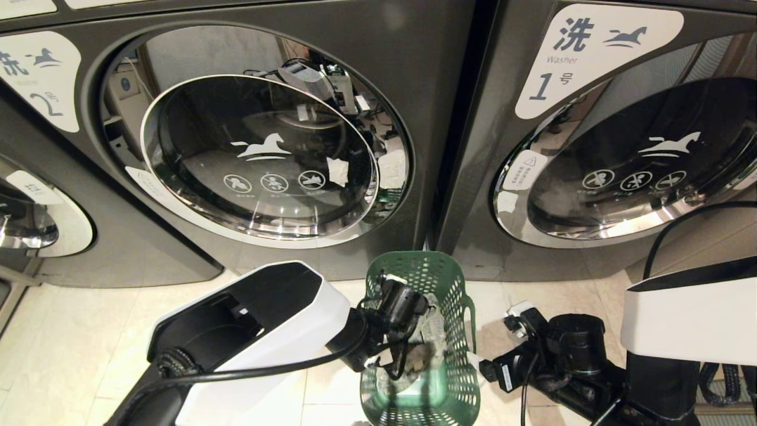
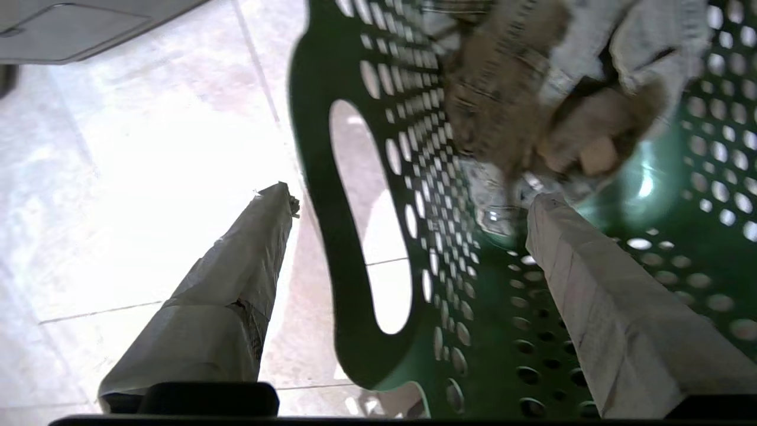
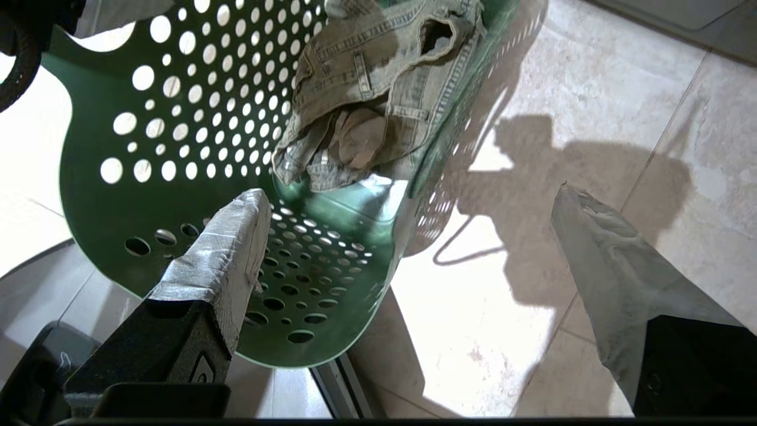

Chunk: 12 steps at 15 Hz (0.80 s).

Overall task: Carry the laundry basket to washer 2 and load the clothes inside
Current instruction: Pick up the clothes basket and put it beside the washing machine

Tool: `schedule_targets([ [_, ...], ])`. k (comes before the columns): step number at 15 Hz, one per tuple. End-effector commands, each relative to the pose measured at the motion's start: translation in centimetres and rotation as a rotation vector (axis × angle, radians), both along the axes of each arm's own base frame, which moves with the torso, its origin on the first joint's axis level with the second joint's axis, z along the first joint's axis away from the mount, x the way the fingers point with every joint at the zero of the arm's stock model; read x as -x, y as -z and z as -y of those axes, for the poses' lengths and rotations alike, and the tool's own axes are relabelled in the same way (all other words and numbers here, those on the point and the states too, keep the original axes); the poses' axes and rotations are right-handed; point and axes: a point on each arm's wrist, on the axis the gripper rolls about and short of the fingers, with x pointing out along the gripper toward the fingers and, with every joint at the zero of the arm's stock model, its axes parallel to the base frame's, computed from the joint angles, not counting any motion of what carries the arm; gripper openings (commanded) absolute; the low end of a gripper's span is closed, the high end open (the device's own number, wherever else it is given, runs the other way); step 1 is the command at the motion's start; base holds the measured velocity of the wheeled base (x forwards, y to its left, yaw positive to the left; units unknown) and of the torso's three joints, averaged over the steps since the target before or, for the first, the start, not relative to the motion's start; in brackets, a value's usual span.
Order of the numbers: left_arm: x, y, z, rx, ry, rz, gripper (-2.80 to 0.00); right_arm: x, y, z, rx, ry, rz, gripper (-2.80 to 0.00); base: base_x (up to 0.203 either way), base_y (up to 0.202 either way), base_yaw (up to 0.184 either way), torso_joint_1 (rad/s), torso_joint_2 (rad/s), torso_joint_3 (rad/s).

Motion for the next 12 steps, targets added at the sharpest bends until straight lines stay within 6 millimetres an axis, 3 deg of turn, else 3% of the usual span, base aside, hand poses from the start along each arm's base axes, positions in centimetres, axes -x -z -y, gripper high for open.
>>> schedule_targets([
  [1,-0.5,0.0,-0.7,-0.024,-0.052,0.023,0.0,0.2,0.4,0.1,-0.004,-0.002,0.014,0.0,0.0,0.0,0.0,0.0,0.0,0.0],
  [3,-0.8,-0.2,-1.0,-0.031,-0.095,0.049,0.0,0.6,1.4,0.2,0.01,-0.003,-0.014,0.0,0.0,0.0,0.0,0.0,0.0,0.0],
  [6,-0.7,-1.9,-1.5,0.024,-0.127,0.067,0.0,1.1,0.9,0.4,0.011,-0.003,-0.017,0.0,0.0,0.0,0.0,0.0,0.0,0.0],
  [12,0.6,-9.5,-2.7,0.128,-0.129,0.162,0.0,3.0,-3.5,1.1,-0.036,-0.004,0.08,0.0,0.0,0.0,0.0,0.0,0.0,0.0],
])
